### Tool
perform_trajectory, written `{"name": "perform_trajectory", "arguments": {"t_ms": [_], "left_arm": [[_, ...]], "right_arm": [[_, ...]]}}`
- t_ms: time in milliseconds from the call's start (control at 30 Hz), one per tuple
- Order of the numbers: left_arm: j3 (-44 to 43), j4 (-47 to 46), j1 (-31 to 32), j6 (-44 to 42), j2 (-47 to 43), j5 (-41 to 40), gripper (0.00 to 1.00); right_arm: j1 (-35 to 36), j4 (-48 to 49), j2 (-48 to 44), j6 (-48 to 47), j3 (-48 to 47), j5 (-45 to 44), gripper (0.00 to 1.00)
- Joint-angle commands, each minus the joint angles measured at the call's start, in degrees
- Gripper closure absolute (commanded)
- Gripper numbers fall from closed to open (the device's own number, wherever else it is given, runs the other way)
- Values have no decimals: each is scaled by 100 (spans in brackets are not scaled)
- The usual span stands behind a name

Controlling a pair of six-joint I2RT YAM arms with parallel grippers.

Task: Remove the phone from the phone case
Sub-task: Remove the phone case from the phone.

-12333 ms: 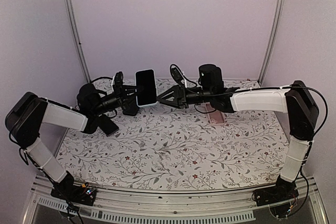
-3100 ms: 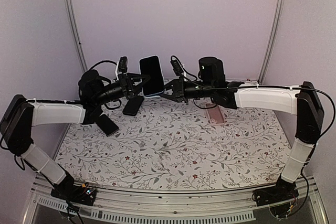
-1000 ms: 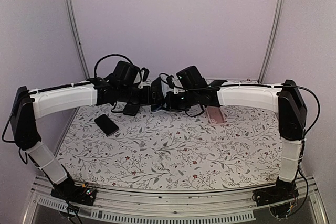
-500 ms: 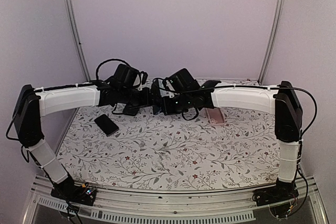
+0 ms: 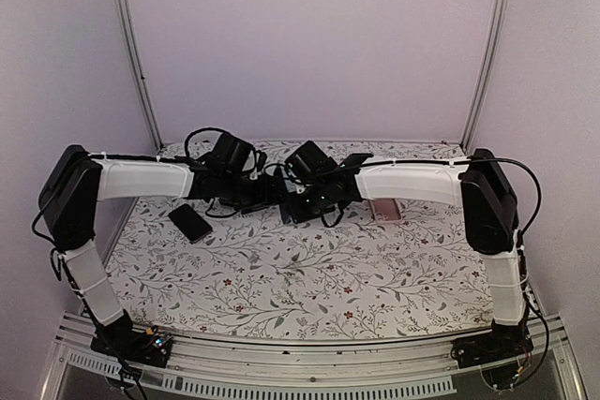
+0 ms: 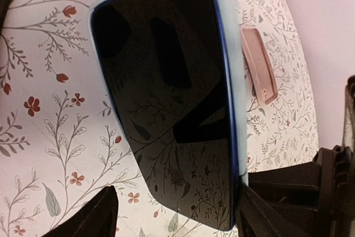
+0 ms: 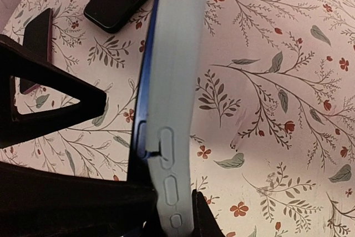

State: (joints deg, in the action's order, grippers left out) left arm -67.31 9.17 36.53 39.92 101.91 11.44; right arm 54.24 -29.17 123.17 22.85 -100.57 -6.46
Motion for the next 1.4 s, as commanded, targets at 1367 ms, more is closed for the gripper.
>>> {"name": "perform_trajectory", "arguments": {"t_ms": [1367], "left_arm": [[839, 77, -225, 45, 740, -112, 56]], "right_arm": [[-62, 519, 204, 73, -410, 1191, 100]]}}
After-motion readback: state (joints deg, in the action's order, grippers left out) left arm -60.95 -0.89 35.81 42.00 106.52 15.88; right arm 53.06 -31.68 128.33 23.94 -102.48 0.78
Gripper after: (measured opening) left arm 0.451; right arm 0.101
